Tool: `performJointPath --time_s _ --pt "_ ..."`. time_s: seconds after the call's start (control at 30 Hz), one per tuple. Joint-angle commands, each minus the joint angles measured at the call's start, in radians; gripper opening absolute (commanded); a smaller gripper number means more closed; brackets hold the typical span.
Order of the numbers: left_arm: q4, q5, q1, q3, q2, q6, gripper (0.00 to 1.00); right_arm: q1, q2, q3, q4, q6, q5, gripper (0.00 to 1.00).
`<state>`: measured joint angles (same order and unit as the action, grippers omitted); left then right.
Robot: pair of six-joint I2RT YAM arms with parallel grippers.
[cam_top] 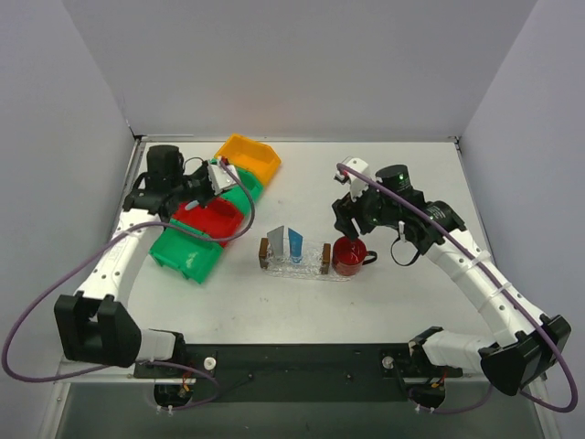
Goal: Prepare toiletry sets of a toothbrush and toothpaste on the tray
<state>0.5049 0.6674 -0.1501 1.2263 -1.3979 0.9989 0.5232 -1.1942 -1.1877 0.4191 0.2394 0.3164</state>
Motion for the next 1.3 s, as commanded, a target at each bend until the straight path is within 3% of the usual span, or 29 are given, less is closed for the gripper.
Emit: performJointPath --time_s 0.0,0.07,0.23,0.4,0.6,0.67,0.87,1.27 --pt "-0.356 0.078 0.011 -0.071 0.179 -0.383 0.0 -0.008 0.016 -0.079 0.024 -0.022 0.042 0.59" --pt "-0.438 0.08 0.012 -0.083 0.215 -0.506 0.0 -0.008 0.009 -0.115 0.032 -0.029 0.076 0.59" --pt "-0.471 0.138 0.012 -0.027 0.258 -0.757 0.0 -0.011 -0.008 -0.202 0.033 -0.071 0.216 0.59" --pt "-0.681 0.196 0.014 -0.059 0.292 -1.09 0.0 -0.009 -0.048 -0.314 0.015 -0.133 0.381 0.59" --pt "-1.005 0.241 0.009 -0.125 0.298 -1.48 0.0 0.018 -0.11 -0.417 -0.002 -0.18 0.451 0.58" --pt "-1.081 0.242 -0.006 -0.14 0.298 -1.533 0.0 0.047 -0.123 -0.428 -0.012 -0.178 0.446 0.58" --pt "-1.109 0.233 -0.08 -0.159 0.304 -1.576 0.0 0.164 -0.159 -0.44 -0.049 -0.146 0.391 0.56" --pt "-1.247 0.242 -0.149 -0.255 0.304 -1.677 0.0 0.212 -0.255 -0.492 -0.088 -0.184 0.405 0.5"
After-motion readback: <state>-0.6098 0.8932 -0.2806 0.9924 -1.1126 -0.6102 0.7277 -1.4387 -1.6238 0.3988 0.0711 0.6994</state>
